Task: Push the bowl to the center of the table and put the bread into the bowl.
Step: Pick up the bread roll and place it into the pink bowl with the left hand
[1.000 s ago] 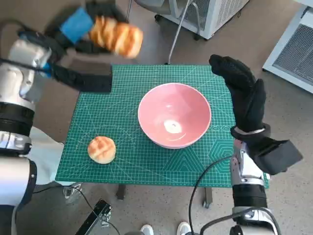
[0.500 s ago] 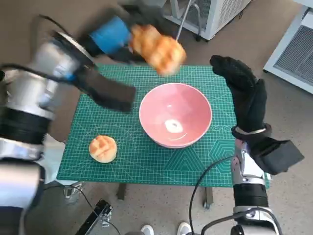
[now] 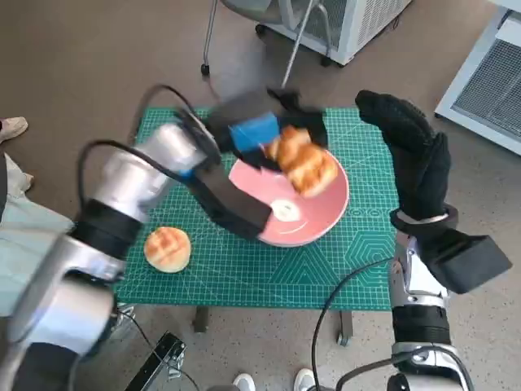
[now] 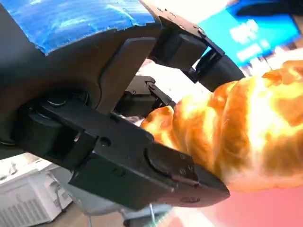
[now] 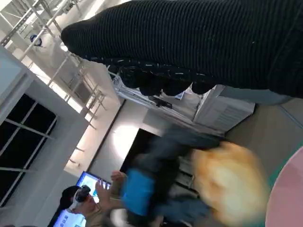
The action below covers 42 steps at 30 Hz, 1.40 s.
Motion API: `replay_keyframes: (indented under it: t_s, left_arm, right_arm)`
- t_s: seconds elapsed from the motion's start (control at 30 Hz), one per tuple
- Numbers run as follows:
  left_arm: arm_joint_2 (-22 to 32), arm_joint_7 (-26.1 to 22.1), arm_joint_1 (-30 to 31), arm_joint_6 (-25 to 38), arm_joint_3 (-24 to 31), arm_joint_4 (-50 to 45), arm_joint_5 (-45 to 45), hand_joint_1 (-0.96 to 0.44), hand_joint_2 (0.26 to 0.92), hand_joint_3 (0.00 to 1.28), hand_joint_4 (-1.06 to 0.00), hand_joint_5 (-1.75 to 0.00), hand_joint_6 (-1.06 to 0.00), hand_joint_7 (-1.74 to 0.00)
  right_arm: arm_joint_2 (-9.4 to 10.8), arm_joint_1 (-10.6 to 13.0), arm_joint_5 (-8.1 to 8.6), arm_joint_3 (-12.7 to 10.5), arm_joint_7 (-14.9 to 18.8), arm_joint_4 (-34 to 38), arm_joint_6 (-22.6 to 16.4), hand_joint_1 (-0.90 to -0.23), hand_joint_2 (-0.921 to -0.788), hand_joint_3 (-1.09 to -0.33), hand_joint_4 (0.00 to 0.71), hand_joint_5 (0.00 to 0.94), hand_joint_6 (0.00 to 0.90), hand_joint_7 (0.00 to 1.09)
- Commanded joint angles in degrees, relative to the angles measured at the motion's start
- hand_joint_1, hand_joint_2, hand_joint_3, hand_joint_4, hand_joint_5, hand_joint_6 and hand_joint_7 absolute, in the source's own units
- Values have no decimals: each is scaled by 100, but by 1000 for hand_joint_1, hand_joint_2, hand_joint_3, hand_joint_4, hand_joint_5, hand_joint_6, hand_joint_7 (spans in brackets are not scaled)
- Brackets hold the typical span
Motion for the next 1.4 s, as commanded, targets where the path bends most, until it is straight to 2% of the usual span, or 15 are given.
replay_keyframes:
  t_s: [0.03,0.07,0.1,0.17,0.2,0.23,0.27,0.3,0.33,0.37,0.43,0.6,0.83,1.1,1.4]
  left_arm:
    - [-131,212,-34,98,-178,378,193,1,675,674,-500,-1269,-479,-1637]
    - [-164,228,-19,118,-214,449,219,0,684,656,-503,-1259,-483,-1629]
    - [-184,243,-11,128,-239,500,237,0,723,577,-507,-1234,-495,-1599]
    - [-242,135,24,166,-260,603,222,0,840,342,-518,-1172,-535,-1506]
    - [-278,-160,76,207,-244,627,136,0,856,310,-518,-1166,-541,-1491]
    - [-303,-374,111,236,-233,643,72,-7,873,259,-486,-1038,-500,-1316]
    - [-299,-779,170,264,-192,595,-60,-20,888,205,-494,-757,-478,-989]
    - [-291,-1061,213,286,-163,547,-154,-24,900,158,-423,-494,-402,-698]
    - [-292,-1488,239,338,-108,494,-308,-26,904,142,-398,-401,-375,-594]
    - [-291,-1796,260,384,-69,441,-422,-26,908,116,-285,-256,-293,-420]
    - [-334,-2397,277,520,38,375,-678,-30,913,81,-138,-105,-200,-218]
    - [-269,-2783,326,553,234,158,-987,-61,910,50,-22,-17,-155,-100]
    - [-8,-3052,480,680,583,-507,-1281,-79,901,34,-2,-1,-159,-79]
    - [453,-3846,802,1021,1414,-1707,-2159,-13,895,37,-51,-21,-227,-93]
    - [1621,-4757,1456,1092,2552,-3495,-3206,-4,885,19,-153,-21,-299,-89]
  right_arm:
    - [-12,239,83,-14,62,-80,49,-582,-921,-759,339,14,-1,819]
    - [-16,259,82,-16,56,-109,51,-582,-921,-759,339,14,-1,819]
    - [-15,277,77,-14,47,-137,55,-582,-921,-758,339,14,-1,816]
    - [-20,300,65,-16,33,-162,53,-581,-921,-755,338,13,-1,801]
    - [-28,307,48,-21,19,-163,46,-581,-921,-755,338,13,-1,798]
    - [-35,312,37,-25,8,-163,42,-580,-921,-754,336,12,-1,791]
    - [-44,321,24,-31,-8,-174,43,-578,-921,-754,334,11,-1,785]
    - [-51,331,17,-34,-19,-188,46,-577,-921,-755,332,10,-1,782]
    - [-58,339,10,-39,-31,-203,50,-577,-921,-756,331,9,-1,780]
    - [-65,348,8,-41,-38,-217,53,-576,-921,-756,328,8,-1,779]
    - [-81,355,8,-55,-50,-229,52,-574,-921,-757,326,6,-1,778]
    - [-116,356,-26,-77,-92,-243,44,-570,-921,-756,325,6,-1,777]
    - [-137,292,-19,-90,-94,-161,6,-565,-921,-760,326,6,-1,771]
    - [-66,272,30,-45,-50,-197,48,-561,-921,-769,326,6,-1,773]
    - [-46,199,144,-24,61,-85,91,-565,-921,-771,325,5,-1,771]
